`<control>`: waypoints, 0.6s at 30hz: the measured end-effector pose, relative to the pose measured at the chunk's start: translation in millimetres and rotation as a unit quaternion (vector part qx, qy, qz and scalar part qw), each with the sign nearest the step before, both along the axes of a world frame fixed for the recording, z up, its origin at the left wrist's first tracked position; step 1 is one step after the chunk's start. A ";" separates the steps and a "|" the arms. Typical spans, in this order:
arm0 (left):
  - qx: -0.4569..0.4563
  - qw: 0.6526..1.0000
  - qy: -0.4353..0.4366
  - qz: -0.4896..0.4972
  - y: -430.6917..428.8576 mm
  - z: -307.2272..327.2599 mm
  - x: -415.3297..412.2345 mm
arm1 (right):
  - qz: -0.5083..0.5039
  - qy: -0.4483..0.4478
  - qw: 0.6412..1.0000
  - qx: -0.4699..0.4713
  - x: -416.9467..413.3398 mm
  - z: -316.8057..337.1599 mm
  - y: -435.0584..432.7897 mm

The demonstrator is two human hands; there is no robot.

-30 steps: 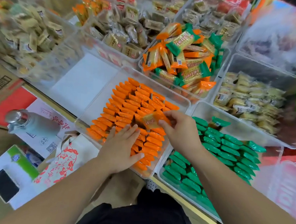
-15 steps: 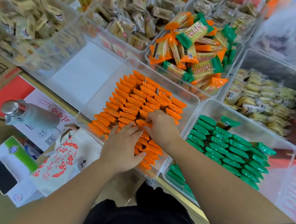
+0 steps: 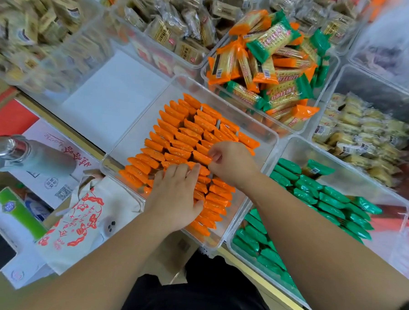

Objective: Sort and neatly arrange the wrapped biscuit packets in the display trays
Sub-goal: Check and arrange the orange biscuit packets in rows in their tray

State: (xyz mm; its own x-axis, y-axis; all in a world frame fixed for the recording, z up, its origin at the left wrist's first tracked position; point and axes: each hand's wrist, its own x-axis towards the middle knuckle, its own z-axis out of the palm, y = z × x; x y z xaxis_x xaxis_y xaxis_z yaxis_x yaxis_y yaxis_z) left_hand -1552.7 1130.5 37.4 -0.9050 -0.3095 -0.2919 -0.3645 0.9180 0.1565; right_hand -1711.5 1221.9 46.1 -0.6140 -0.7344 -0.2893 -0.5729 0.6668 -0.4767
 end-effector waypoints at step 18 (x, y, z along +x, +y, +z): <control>-0.017 0.999 0.002 -0.044 0.8 0.7 -4.7 | -0.033 0.068 0.997 -0.017 -2.5 39.5 5.3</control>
